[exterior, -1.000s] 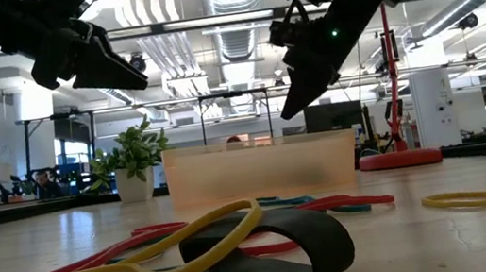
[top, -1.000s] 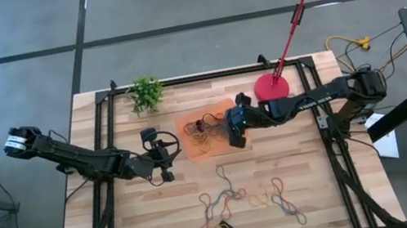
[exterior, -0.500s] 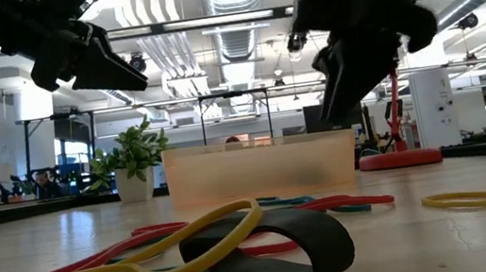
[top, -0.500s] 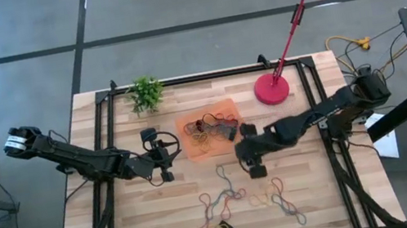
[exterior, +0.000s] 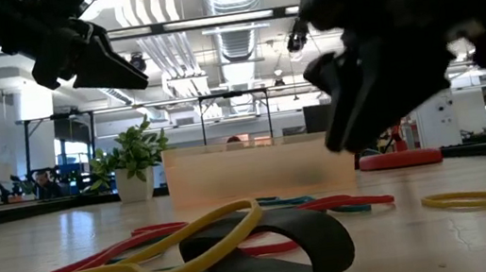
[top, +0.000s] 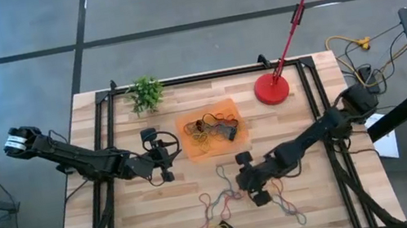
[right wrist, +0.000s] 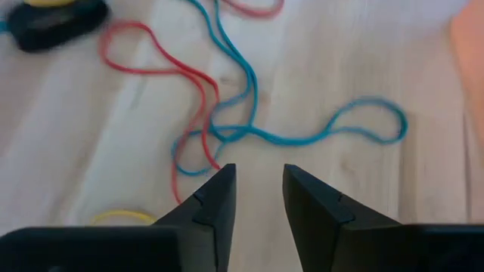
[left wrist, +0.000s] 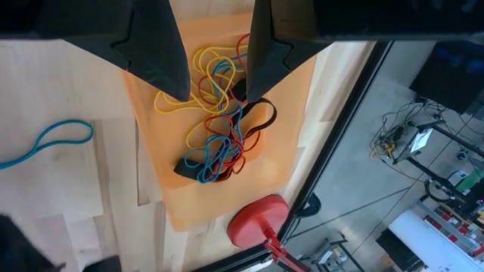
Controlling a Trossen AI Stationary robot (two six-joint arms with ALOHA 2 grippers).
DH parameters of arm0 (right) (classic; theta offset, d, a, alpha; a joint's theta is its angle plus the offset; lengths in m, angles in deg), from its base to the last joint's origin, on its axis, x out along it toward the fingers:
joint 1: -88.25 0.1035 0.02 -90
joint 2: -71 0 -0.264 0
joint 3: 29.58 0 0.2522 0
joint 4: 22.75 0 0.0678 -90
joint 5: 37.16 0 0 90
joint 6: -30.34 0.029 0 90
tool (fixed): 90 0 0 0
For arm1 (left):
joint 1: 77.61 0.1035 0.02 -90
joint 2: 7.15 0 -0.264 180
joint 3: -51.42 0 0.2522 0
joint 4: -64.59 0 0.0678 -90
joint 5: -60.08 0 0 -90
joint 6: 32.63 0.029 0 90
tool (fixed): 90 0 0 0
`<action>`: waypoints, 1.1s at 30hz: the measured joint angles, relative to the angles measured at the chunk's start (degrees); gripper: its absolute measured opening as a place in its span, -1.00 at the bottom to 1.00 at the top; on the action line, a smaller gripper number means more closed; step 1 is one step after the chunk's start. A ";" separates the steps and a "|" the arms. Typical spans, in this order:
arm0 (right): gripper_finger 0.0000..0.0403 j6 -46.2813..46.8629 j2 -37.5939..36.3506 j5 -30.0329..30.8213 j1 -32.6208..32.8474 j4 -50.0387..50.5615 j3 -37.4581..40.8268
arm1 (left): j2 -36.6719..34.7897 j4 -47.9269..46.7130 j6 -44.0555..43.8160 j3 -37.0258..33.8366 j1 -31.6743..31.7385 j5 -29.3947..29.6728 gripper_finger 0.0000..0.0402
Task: Pick and place rubber bands into bin
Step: Put the red rubber band into the orange bin
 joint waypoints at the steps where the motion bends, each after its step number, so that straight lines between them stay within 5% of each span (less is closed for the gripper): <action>1: -0.52 0.51 0.58 0.00 -0.02 0.10 0.01 | 0.00 0.10 -0.02 0.00 0.00 -0.01 -0.42; 27: -0.67 3.17 7.67 -5.42 -0.10 -5.37 -0.33 | 0.00 0.89 -0.02 -0.02 0.00 -0.02 -0.42; 33: -0.84 3.11 7.71 -5.61 -0.10 -5.28 -0.31 | -0.01 0.88 -0.02 -0.02 0.00 -0.03 -0.42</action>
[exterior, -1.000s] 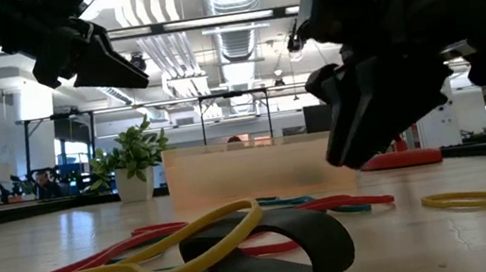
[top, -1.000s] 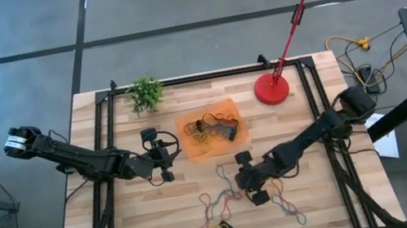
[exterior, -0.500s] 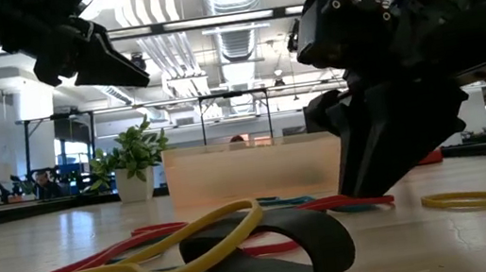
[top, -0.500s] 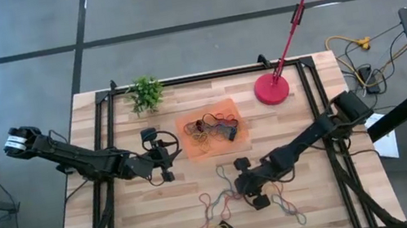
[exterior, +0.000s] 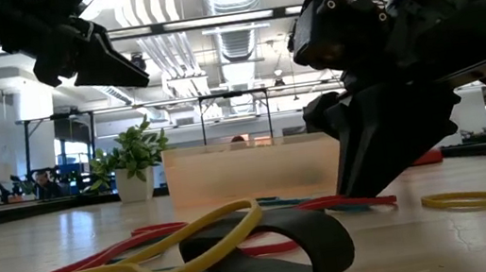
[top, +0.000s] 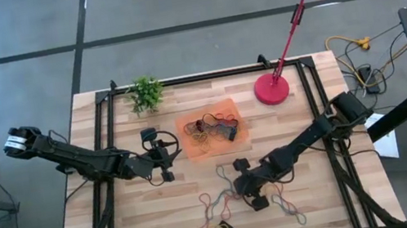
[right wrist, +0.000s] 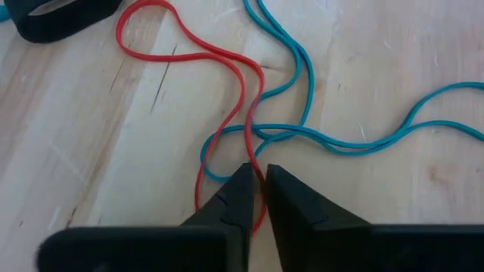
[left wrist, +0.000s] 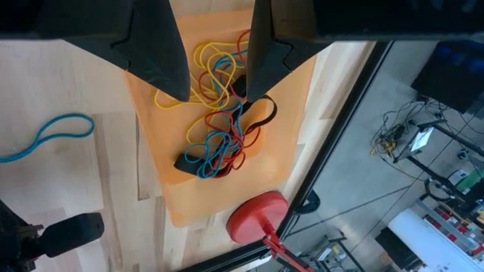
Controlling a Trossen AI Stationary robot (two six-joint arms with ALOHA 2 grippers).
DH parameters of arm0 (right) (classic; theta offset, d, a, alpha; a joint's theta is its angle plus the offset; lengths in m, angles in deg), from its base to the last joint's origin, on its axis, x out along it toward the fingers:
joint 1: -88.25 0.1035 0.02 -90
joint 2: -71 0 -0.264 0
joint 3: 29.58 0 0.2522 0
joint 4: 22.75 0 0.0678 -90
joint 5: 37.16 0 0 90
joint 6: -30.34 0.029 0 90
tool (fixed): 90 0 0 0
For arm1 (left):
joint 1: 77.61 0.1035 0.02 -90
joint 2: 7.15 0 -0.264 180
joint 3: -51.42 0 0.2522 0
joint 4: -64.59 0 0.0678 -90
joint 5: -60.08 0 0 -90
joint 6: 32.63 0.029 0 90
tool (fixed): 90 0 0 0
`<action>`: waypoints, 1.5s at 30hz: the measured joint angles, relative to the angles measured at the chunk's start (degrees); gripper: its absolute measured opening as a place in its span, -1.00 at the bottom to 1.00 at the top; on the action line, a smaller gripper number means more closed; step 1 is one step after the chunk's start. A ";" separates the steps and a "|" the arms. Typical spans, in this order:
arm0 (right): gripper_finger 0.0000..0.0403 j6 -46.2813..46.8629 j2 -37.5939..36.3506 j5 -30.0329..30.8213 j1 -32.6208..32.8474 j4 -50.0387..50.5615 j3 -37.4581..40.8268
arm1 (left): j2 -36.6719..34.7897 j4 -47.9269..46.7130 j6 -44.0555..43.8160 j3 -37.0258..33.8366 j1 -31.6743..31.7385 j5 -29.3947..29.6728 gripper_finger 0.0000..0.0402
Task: Pick and place rubber bands into bin
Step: Put the red rubber band into the orange bin
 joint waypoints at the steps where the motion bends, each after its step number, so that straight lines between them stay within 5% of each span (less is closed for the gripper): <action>1: -0.90 -0.08 0.00 -0.18 0.00 0.04 0.02 | 0.01 0.01 0.00 0.00 0.00 0.00 -0.42; 22: -0.96 -3.94 -5.65 2.38 0.11 5.55 -3.42 | 0.00 -0.02 0.08 0.00 0.00 0.00 -0.42; 45: -0.96 -26.47 -13.04 27.92 -2.80 12.80 -14.36 | -0.01 0.07 0.15 0.04 0.02 0.00 -0.42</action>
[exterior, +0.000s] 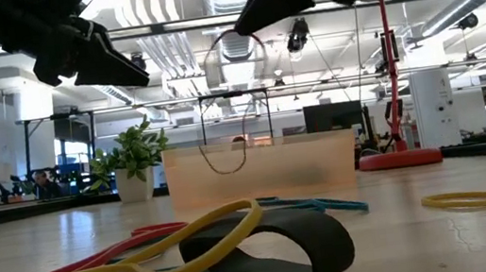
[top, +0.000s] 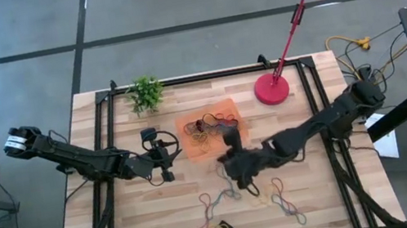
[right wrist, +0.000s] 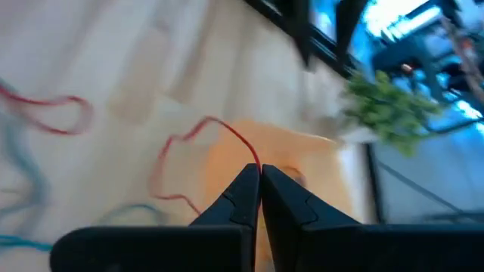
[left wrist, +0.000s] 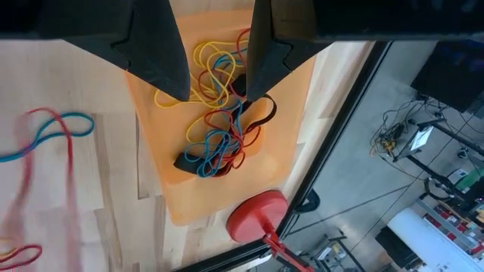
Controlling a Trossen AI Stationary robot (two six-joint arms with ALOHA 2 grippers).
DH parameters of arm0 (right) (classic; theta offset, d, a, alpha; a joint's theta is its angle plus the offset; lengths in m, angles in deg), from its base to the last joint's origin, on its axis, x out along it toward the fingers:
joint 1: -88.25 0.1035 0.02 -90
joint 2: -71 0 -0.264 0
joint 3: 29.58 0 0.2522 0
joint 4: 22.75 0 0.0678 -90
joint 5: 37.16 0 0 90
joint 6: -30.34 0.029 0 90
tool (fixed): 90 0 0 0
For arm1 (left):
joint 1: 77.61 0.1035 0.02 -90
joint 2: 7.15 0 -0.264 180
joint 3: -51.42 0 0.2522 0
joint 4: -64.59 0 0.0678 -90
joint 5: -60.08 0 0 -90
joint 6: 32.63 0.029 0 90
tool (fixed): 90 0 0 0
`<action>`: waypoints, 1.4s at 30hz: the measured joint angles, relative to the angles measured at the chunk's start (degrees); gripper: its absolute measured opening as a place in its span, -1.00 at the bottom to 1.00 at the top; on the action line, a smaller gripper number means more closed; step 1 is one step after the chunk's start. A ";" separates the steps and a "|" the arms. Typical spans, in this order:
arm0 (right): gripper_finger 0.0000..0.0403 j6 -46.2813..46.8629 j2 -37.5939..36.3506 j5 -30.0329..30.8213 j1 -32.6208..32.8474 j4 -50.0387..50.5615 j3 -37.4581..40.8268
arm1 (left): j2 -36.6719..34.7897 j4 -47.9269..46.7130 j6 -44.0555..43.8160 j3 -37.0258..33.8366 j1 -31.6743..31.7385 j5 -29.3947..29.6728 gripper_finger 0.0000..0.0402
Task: Pick and place rubber bands into bin
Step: Put the red rubber band into the orange bin
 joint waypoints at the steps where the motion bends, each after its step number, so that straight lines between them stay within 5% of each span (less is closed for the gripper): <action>1: -0.96 -0.58 -0.05 0.77 -0.79 0.76 -0.60 | 0.00 0.01 0.00 0.00 0.00 0.00 -0.42; 19: -0.96 4.15 -0.12 4.09 -19.28 8.89 -2.44 | 0.00 -0.03 1.05 0.00 0.00 0.00 -0.42; 34: -0.96 12.14 -0.03 1.53 -24.45 9.29 3.49 | 0.00 -0.03 1.10 0.00 0.00 0.00 -0.42; 42: -0.84 14.00 -0.01 -8.96 -25.98 9.24 5.80 | 0.00 -0.01 1.10 0.00 0.00 0.00 -0.42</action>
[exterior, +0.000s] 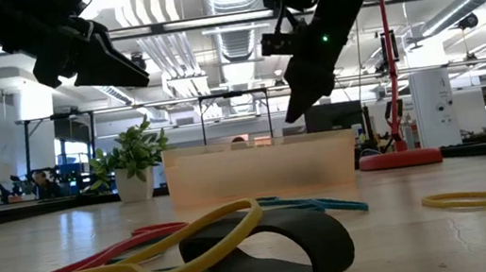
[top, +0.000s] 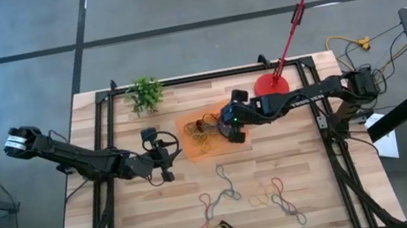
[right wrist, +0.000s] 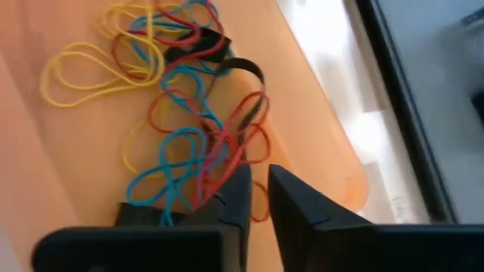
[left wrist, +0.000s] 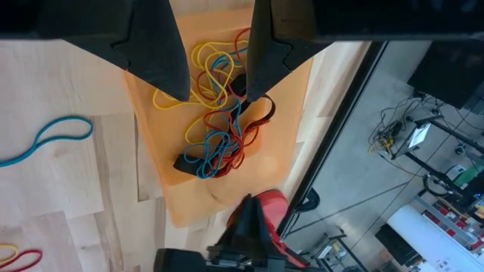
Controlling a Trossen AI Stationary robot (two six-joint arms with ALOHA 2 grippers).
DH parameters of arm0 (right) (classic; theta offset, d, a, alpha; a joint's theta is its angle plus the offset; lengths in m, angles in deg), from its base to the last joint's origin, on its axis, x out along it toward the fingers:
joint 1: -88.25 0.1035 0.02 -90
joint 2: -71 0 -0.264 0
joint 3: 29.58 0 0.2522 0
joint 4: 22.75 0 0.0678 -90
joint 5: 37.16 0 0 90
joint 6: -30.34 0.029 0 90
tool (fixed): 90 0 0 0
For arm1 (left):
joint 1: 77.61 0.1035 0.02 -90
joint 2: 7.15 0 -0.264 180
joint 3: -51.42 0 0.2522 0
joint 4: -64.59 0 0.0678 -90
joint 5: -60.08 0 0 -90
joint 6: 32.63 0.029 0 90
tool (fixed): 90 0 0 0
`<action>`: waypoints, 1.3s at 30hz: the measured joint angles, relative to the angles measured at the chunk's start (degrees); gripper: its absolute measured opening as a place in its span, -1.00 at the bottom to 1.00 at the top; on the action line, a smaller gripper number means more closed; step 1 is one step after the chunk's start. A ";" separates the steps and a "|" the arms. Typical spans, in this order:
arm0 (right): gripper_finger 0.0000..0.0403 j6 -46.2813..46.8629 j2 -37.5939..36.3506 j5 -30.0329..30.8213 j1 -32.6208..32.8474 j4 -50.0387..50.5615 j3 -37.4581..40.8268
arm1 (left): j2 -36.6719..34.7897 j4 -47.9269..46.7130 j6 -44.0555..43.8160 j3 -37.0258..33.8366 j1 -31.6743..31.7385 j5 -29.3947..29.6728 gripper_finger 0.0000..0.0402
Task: Pick and place rubber bands into bin
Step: Put the red rubber band into the orange bin
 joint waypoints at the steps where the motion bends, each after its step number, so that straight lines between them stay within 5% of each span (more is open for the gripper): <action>1: -0.80 0.15 0.00 -0.60 0.00 -0.05 0.00 | 0.00 0.02 0.00 0.00 0.00 -0.02 -0.42; 8: -0.43 1.15 -0.02 -1.76 0.00 -0.01 -0.04 | 0.00 -0.13 0.08 0.00 0.00 -0.99 -0.42; 15: -0.25 -1.57 -0.44 -13.81 4.00 -0.21 -0.04 | 0.00 -0.22 1.85 -0.02 -0.02 -24.18 -0.42; 23: -0.30 -1.34 -1.27 -14.90 13.39 -0.34 -0.04 | 2.33 1.78 -0.05 -0.06 0.00 -33.76 -0.42; 30: -0.38 3.89 -2.34 -14.86 22.74 -0.47 -0.04 | 15.40 11.12 -0.03 0.42 -0.15 -46.07 -0.42; 39: -0.46 11.58 -2.36 -11.17 30.72 -1.50 -0.04 | 33.61 10.82 1.09 7.96 -0.76 -52.66 -0.42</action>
